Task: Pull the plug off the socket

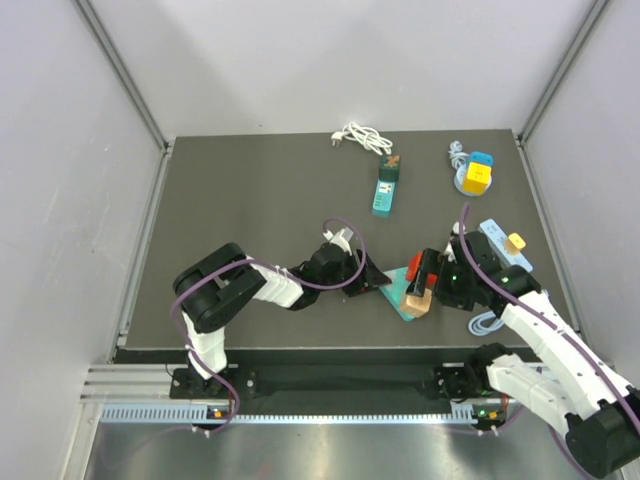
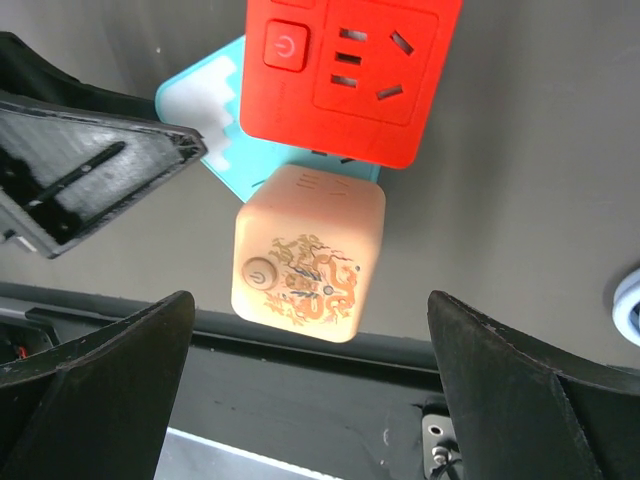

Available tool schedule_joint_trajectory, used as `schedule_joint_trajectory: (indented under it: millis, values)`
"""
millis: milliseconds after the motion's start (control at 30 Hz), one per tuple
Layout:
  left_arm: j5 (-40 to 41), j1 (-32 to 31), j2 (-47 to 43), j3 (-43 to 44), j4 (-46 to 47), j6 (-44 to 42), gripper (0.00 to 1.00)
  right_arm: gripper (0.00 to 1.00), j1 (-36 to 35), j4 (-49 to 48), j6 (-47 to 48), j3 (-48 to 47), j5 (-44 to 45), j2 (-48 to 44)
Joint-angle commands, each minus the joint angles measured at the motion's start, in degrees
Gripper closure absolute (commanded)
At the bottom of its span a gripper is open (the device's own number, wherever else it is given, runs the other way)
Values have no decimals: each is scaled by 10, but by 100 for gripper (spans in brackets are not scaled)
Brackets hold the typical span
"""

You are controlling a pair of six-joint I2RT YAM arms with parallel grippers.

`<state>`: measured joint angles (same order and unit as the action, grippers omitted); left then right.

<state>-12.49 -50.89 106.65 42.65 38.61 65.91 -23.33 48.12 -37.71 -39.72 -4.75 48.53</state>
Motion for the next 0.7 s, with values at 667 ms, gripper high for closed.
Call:
schedule_joint_trajectory:
  millis: [667]
  values:
    - [37,-21,38,1,27,11,55,3,-18,-84,-35,27,35,38]
